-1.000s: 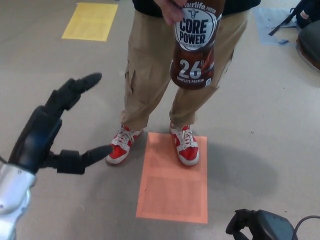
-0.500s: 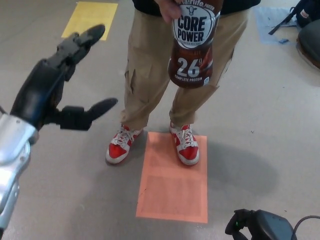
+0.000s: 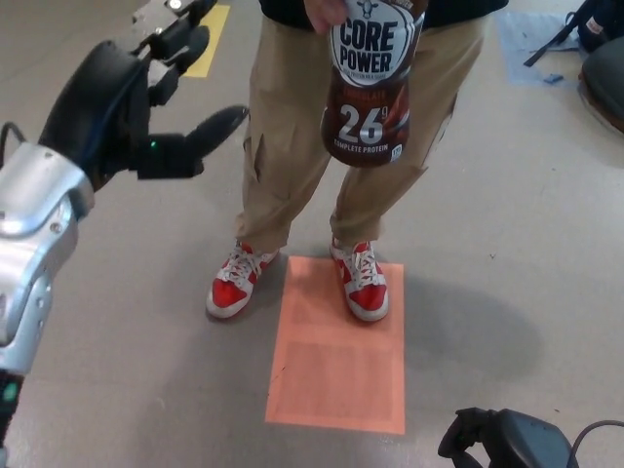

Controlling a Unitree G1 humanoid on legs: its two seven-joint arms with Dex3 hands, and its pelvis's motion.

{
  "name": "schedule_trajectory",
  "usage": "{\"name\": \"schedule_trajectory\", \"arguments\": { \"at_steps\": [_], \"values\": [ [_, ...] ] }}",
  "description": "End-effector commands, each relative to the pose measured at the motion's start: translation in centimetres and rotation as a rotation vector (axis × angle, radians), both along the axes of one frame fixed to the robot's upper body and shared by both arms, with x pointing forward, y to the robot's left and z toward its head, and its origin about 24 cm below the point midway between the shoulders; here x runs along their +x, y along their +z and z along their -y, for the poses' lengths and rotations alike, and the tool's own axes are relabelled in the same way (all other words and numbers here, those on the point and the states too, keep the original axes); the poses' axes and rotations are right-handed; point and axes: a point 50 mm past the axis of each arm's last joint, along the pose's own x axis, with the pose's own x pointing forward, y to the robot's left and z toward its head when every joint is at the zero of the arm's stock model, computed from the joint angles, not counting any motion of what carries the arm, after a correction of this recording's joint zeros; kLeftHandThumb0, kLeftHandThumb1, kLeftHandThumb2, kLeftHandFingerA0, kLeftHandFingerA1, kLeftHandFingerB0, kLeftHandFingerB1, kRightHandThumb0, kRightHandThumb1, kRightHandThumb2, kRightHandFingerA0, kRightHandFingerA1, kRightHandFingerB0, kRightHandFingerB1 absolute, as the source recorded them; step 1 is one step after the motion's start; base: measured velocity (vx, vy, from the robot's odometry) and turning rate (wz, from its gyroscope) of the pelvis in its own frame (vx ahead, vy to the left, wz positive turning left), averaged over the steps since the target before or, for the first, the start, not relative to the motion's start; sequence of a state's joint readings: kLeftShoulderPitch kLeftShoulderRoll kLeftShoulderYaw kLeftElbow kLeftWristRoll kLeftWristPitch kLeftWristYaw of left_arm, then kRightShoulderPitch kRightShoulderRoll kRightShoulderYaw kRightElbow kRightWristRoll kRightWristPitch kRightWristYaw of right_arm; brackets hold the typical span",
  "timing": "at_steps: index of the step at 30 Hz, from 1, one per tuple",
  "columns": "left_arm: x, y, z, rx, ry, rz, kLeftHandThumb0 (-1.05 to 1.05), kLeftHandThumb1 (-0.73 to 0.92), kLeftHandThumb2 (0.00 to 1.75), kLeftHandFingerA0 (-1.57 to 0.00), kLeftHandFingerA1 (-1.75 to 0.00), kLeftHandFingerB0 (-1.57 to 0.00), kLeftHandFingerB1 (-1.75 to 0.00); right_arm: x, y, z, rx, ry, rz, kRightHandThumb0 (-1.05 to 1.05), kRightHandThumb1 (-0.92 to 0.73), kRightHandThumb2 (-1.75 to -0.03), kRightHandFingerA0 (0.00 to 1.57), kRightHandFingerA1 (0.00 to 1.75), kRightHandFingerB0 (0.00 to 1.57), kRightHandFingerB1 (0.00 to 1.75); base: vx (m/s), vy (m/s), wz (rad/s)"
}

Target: The robot recieved a bottle of protein shake from a person using its left hand and then shake the protein up and down 2 two times and hand it back to the person

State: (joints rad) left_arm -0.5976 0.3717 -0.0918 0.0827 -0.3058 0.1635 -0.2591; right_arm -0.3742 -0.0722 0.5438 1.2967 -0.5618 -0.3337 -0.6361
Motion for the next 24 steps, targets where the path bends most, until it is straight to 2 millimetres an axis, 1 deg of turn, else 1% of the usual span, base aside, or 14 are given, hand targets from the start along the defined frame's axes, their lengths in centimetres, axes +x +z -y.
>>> {"name": "schedule_trajectory", "arguments": {
  "at_steps": [1, 2, 3, 4, 5, 6, 7, 12, 14, 15, 16, 20, 23, 24],
  "values": [
    [-0.3, 1.1, 6.1, -0.073, -0.353, -0.672, -0.88, 0.55, 0.91, -0.01, -0.21, 0.0, 0.0, 0.1, 0.1, 0.8, -0.04, 0.019, 0.014, -0.52, -0.57, -1.13, 0.91, 0.86, 0.87, 0.76, 0.0, 0.0, 0.0],
    [-0.4, 1.0, 6.4, -0.059, -0.361, -0.671, -0.89, 0.56, 0.92, -0.01, -0.23, 0.0, 0.0, 0.0, 0.1, 0.8, -0.04, 0.02, 0.015, -0.51, -0.56, -1.13, 0.95, 0.92, 0.89, 0.75, 0.0, 0.0, 0.0],
    [-0.5, 0.9, 6.7, -0.044, -0.369, -0.668, -0.89, 0.56, 0.92, -0.01, -0.23, 0.0, 0.0, 0.0, 0.1, 0.8, -0.039, 0.02, 0.019, -0.51, -0.56, -1.13, 0.95, 0.92, 0.89, 0.75, 0.0, 0.0, 0.0],
    [-0.5, 0.9, 7.0, -0.023, -0.378, -0.665, -0.91, 0.58, 0.94, -0.02, -0.23, 0.0, 0.0, 0.0, 0.2, 0.7, -0.04, 0.021, 0.024, -0.51, -0.55, -1.15, 0.98, 0.99, 0.87, 0.78, 0.0, 0.0, 0.0],
    [-0.6, 0.9, 7.2, -0.013, -0.385, -0.665, -0.92, 0.58, 0.94, -0.02, -0.23, 0.0, 0.0, 0.0, 0.2, 0.7, -0.04, 0.022, 0.024, -0.51, -0.55, -1.15, 0.97, 1.0, 0.87, 0.78, 0.0, 0.0, 0.0],
    [-0.7, 0.8, 7.4, -0.012, -0.391, -0.667, -0.92, 0.58, 0.94, -0.02, -0.23, 0.0, 0.0, 0.0, 0.1, 0.8, -0.041, 0.022, 0.023, -0.51, -0.55, -1.15, 0.97, 1.0, 0.87, 0.78, 0.0, 0.0, 0.0],
    [-0.8, 0.7, 7.6, -0.005, -0.4, -0.672, -0.92, 0.59, 0.95, -0.02, -0.23, 0.0, 0.0, -0.1, 0.1, 0.7, -0.035, 0.018, 0.023, -0.5, -0.56, -1.11, 0.97, 0.95, 0.9, 0.75, 0.0, 0.0, 0.0],
    [-1.0, 0.0, 8.6, 0.009, -0.417, -0.7, -0.93, 0.61, 0.96, 0.0, -0.19, 0.0, 0.0, 0.0, 0.2, 0.8, -0.021, 0.01, 0.027, -0.5, -0.57, -1.08, 0.97, 0.93, 0.9, 0.74, 0.0, 0.0, 0.0],
    [-1.1, -0.2, 8.9, 0.026, -0.43, -0.716, -0.93, 0.6, 0.96, 0.0, -0.18, 0.0, 0.0, 0.0, 0.2, 0.8, -0.019, 0.011, 0.025, -0.51, -0.56, -1.1, 0.99, 0.98, 0.88, 0.77, 0.0, 0.0, 0.0],
    [-1.2, -0.3, 9.0, 0.03, -0.429, -0.723, -0.92, 0.6, 0.96, 0.0, -0.18, 0.0, 0.0, 0.0, 0.2, 0.8, -0.018, 0.011, 0.025, -0.51, -0.59, -1.05, 0.97, 0.94, 0.9, 0.75, 0.0, 0.0, 0.0],
    [-1.2, -0.4, 9.1, 0.034, -0.428, -0.732, -0.92, 0.6, 0.96, 0.0, -0.18, 0.0, 0.0, 0.0, 0.2, 0.7, -0.016, 0.011, 0.025, -0.51, -0.59, -1.05, 0.97, 0.94, 0.9, 0.75, 0.0, 0.0, 0.0],
    [-1.3, -0.9, 9.5, 0.058, -0.42, -0.765, -0.87, 0.57, 0.95, 0.0, -0.19, 0.0, -0.06, 0.1, 0.3, 0.7, -0.016, 0.014, 0.025, -0.52, -0.6, -1.04, 0.94, 0.92, 0.89, 0.76, 0.0, 0.0, 0.0],
    [-1.4, -1.1, 9.7, 0.063, -0.424, -0.788, -0.89, 0.55, 0.94, 0.0, -0.16, 0.0, -0.04, 0.2, 0.3, 0.7, -0.012, 0.01, 0.022, -0.53, -0.61, -1.04, 0.93, 0.93, 0.88, 0.76, 0.0, 0.0, 0.0],
    [-1.4, -1.1, 9.8, 0.066, -0.43, -0.797, -0.92, 0.56, 0.93, 0.0, -0.11, 0.0, 0.0, 0.2, 0.3, 0.7, -0.015, 0.014, 0.031, -0.52, -0.61, -1.04, 0.96, 0.95, 0.89, 0.76, 0.0, 0.0, 0.0]
  ]
}}
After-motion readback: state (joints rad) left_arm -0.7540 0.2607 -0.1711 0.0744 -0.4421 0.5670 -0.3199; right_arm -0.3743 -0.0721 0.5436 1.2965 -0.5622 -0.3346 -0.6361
